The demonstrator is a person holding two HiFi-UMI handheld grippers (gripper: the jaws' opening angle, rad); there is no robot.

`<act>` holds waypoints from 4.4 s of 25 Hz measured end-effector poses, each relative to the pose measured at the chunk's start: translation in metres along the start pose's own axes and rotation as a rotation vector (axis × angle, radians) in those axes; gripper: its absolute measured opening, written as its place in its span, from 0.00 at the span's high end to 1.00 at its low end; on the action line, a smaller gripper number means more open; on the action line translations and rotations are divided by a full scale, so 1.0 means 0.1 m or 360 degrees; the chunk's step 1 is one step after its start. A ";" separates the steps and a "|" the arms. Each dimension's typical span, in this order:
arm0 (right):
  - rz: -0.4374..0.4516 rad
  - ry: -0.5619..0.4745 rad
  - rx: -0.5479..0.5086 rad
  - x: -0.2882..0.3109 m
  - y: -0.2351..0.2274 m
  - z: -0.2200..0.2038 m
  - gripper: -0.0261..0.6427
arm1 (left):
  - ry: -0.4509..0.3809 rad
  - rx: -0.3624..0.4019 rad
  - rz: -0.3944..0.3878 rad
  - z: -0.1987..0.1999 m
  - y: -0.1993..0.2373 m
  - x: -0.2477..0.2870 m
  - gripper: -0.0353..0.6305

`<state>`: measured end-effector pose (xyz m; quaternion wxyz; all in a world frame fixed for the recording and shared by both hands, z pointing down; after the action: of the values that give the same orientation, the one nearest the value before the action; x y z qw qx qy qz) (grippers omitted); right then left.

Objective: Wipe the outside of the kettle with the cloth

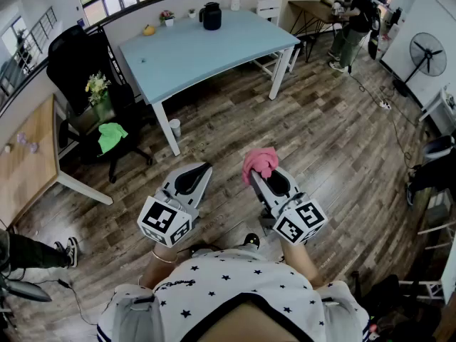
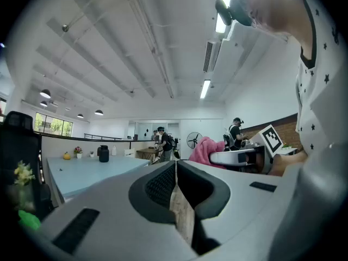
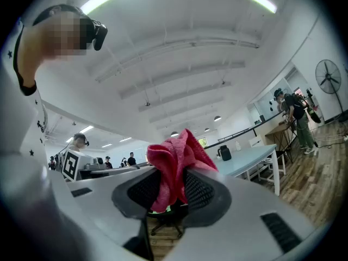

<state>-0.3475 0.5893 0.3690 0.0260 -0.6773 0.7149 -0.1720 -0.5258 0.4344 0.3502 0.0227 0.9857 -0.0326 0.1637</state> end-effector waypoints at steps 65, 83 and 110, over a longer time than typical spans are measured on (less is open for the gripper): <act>0.0197 0.0012 0.0100 0.29 -1.72 0.38 0.77 | 0.0006 -0.0034 0.0133 0.46 0.21 1.63 0.90; 0.0190 0.0099 0.0096 1.98 -2.09 0.88 0.77 | -0.0014 -0.0087 0.0193 0.61 1.93 1.94 0.90; 0.0234 0.0173 0.0045 3.56 -2.46 1.26 0.77 | -0.0054 -0.0120 0.0286 0.59 3.38 2.17 0.90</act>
<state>-0.1064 0.2094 0.3893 0.0092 -0.6122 0.7606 -0.2161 -0.3262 0.0820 0.3762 0.0444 0.9799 -0.1273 0.1469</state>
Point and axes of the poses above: the fingertips, and each gripper's own axes: x forward along the fingers, y to its left, z out of its top, the point moved 9 cm from there along -x, backward along the fingers, and after that the axes turned 15 degrees about y, right-handed, at the moved point
